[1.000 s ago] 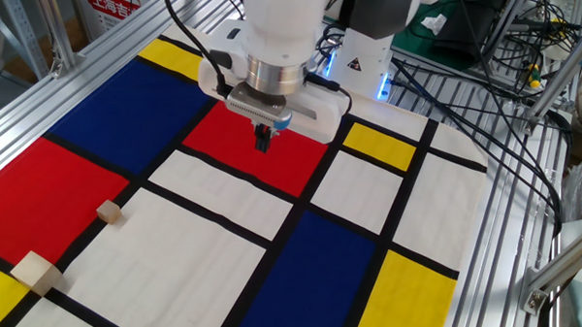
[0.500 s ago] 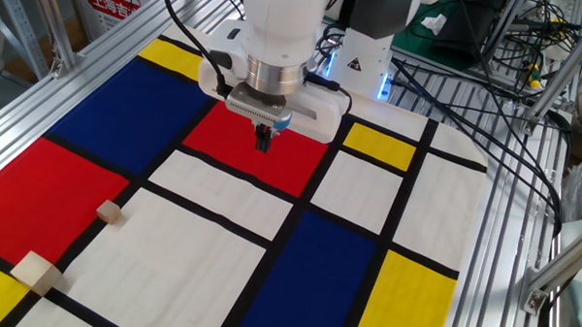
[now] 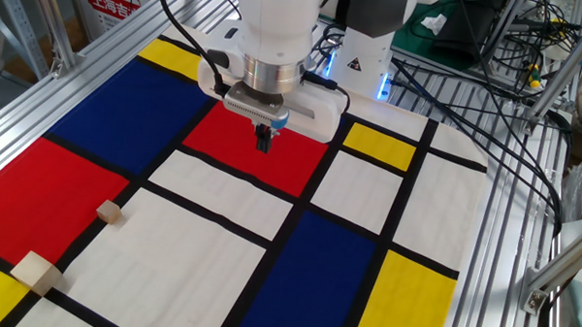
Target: Pick up the small block on the left and move it to the right
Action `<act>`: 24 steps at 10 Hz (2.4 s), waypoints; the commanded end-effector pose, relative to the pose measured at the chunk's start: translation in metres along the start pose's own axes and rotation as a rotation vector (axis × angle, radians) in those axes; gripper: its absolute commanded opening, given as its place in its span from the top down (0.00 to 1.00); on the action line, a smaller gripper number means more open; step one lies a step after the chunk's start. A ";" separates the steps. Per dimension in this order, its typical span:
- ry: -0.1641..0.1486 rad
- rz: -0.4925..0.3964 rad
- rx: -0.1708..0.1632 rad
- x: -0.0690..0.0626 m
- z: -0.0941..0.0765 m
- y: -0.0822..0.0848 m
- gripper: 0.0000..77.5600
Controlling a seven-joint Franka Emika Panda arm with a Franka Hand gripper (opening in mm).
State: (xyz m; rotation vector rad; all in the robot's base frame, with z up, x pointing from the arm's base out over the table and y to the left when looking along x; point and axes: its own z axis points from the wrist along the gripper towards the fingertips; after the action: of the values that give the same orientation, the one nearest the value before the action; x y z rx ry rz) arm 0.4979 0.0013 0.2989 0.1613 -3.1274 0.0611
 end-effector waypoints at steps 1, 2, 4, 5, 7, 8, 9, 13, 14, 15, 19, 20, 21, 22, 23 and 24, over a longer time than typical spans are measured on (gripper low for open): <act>-0.002 -0.003 0.001 0.000 -0.001 0.000 1.00; -0.002 -0.003 0.001 0.000 -0.001 0.000 1.00; -0.002 -0.003 0.001 0.000 -0.001 0.000 1.00; -0.002 -0.003 0.001 0.000 -0.001 0.000 1.00; -0.002 -0.004 0.001 0.000 -0.001 0.000 1.00; -0.002 -0.003 0.000 0.000 -0.001 0.000 1.00; -0.002 -0.003 0.000 0.000 -0.001 0.000 1.00; -0.001 0.003 -0.001 -0.002 0.002 -0.004 1.00; -0.001 0.002 -0.002 -0.002 0.002 -0.005 1.00; -0.002 0.003 -0.006 -0.003 0.003 -0.007 1.00; 0.001 -0.008 -0.022 -0.007 0.009 -0.017 1.00; 0.001 -0.018 -0.026 -0.009 0.013 -0.024 1.00; 0.002 -0.023 -0.029 -0.010 0.017 -0.031 1.00; 0.003 -0.019 -0.028 -0.012 0.021 -0.037 1.00; 0.003 -0.016 -0.028 -0.013 0.025 -0.044 1.00; 0.003 -0.007 -0.028 -0.014 0.029 -0.053 1.00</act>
State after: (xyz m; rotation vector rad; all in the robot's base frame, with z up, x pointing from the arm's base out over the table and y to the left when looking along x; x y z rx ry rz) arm 0.5121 -0.0403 0.2773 0.1871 -3.1191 0.0187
